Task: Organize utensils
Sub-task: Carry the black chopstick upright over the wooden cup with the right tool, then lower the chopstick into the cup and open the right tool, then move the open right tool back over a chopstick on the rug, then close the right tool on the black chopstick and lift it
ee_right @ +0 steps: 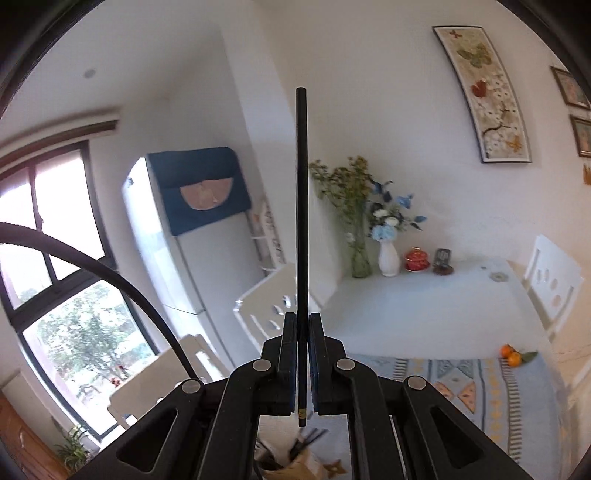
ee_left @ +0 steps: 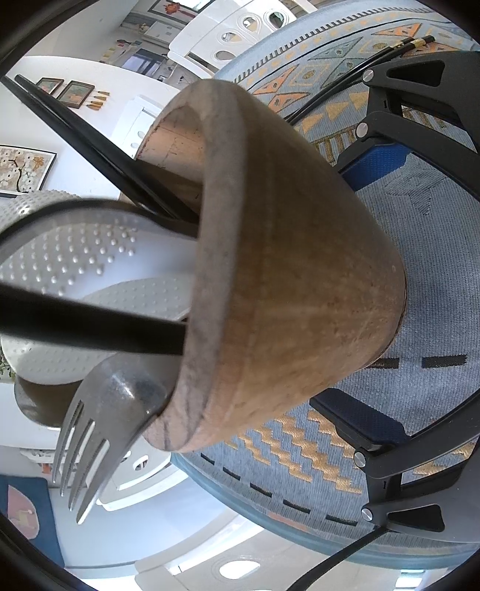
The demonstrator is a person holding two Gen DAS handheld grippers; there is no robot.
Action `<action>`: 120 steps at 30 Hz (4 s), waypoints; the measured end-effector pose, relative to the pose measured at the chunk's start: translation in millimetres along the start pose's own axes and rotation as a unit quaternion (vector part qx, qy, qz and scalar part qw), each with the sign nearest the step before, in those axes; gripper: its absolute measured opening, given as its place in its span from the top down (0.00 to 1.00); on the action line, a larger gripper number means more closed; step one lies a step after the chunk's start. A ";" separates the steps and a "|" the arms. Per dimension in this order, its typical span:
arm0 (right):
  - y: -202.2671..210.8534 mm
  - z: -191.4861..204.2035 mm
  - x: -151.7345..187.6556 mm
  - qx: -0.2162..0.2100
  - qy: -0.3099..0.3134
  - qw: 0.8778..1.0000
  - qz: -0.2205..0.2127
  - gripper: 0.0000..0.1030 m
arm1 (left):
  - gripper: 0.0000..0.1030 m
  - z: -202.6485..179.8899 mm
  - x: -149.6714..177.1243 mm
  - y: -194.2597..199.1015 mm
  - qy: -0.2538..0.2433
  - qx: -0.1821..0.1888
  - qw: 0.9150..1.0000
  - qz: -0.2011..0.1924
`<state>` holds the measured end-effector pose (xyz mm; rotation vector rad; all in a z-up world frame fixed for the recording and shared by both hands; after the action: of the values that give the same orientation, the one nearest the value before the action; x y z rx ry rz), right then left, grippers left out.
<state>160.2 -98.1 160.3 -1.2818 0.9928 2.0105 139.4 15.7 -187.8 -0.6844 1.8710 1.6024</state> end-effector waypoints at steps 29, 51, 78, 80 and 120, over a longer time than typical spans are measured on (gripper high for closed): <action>-66.9 17.9 87.5 -0.064 -0.037 0.991 0.112 0.95 | 0.00 1.7 -1.8 2.2 0.001 0.000 1.000 0.000; -80.0 27.4 109.1 -0.019 0.025 0.992 0.120 0.95 | 0.00 2.9 -1.2 0.5 0.004 0.004 1.000 0.001; -18.5 -17.8 76.8 0.026 0.003 0.996 0.087 0.73 | 0.00 3.6 -0.8 -3.4 0.005 0.005 1.000 0.003; -15.5 -26.3 85.6 0.040 0.008 0.994 0.102 0.73 | 0.00 3.8 -1.1 -4.5 0.005 0.006 1.000 0.003; -46.4 -161.7 345.4 0.142 -0.017 0.856 0.497 0.85 | 0.00 5.9 0.7 -6.7 0.006 0.008 1.000 0.005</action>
<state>142.5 -182.6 -214.1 -0.5644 2.1420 2.3992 144.2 20.6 -193.6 -0.6800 1.8970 1.5918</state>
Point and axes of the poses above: each gripper's, at about its wrist camera, not at the fingertips, and y roughly against the way its jaws point, z to its left, x to its underside, the point moved 10 cm from there along -y, roughly the way its jaws point, and after that the axes turned 1 degree about y, right-handed, at the moved point
